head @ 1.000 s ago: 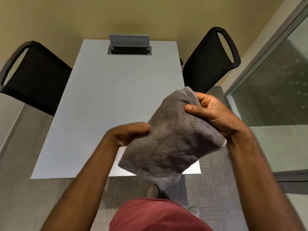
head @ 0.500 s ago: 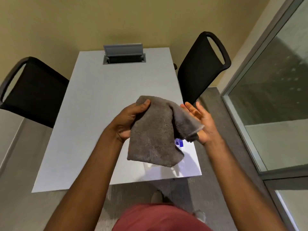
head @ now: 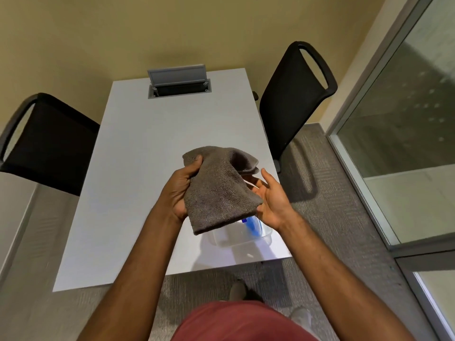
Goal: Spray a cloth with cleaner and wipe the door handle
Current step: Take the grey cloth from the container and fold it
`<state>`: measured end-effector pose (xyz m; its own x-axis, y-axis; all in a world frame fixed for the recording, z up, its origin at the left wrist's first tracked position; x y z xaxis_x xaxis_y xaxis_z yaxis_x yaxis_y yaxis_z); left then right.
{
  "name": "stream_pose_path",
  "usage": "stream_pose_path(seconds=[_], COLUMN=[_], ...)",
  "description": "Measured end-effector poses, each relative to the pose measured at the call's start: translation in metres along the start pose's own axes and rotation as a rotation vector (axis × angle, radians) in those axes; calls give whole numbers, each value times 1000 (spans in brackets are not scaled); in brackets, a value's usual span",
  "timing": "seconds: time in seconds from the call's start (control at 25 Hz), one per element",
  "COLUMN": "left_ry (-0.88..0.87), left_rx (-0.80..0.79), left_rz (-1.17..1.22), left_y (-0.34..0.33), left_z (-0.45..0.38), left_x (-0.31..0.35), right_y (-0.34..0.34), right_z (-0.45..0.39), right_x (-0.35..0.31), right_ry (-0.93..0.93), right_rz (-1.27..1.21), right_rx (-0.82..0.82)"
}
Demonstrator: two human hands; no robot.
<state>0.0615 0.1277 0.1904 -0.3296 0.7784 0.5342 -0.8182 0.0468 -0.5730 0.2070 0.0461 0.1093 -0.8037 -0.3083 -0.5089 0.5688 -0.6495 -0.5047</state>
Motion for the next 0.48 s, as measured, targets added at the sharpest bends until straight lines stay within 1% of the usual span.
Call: stream_pose_path(seconds=[0.04,0.12,0.2,0.36,0.48], left_ry=[2,12,25,27,45], left_rx=[-2,-15,-36,-25,4], left_rz=[-12,-23,-32,-80,-118], left_y=[0,1,1,7,18], left_z=[0,-1,-2,-9,-15], left_x=[-2,-5,-11,-19,-24], right_y=[0,-7,-13,-6,1], right_z=[1,4,5,2,1], right_x=[2,9,12,4,4], right_ry=[-6,-35,-21,107,70], right_rz=[21,58,75,40,-4], right_rx=[-14,-100,-156,-95,-113])
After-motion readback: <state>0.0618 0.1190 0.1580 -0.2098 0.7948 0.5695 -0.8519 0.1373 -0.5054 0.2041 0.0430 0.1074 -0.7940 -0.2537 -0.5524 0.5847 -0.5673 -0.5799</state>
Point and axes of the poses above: each hand's wrist, its own z-axis away from the middle knuckle, its own y-axis out of the back of the hand, x = y × z, the point moved 8 cm from there along -z, towards the middle knuckle, and after that the axes turned 12 degrees about x, right-handed, at the moved point
